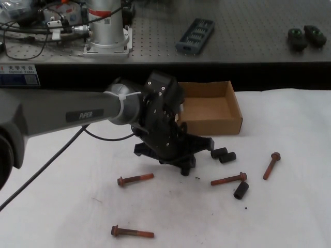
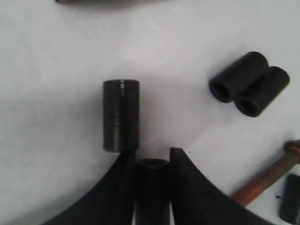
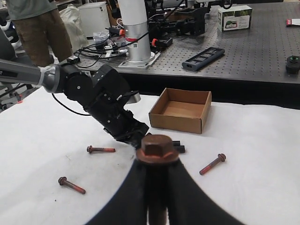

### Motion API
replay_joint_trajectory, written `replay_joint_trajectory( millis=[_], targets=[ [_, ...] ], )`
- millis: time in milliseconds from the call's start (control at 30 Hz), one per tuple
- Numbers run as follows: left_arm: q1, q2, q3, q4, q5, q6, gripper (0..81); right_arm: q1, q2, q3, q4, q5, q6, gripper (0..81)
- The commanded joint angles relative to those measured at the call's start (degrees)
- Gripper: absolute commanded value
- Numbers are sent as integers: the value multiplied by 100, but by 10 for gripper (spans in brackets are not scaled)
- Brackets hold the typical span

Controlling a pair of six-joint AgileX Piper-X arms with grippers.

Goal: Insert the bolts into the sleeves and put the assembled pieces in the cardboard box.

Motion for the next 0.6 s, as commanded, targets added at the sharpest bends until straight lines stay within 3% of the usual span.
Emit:
replay_joint_trajectory(
  millis=[0,567],
  targets=[
    [-67,109,13,144,839,70,6,21,63,-11,-12,0,-87,54],
    [-105,-1070,13,1137,1122,1947,6,21,63,-11,-493,0,-87,54]
  ],
)
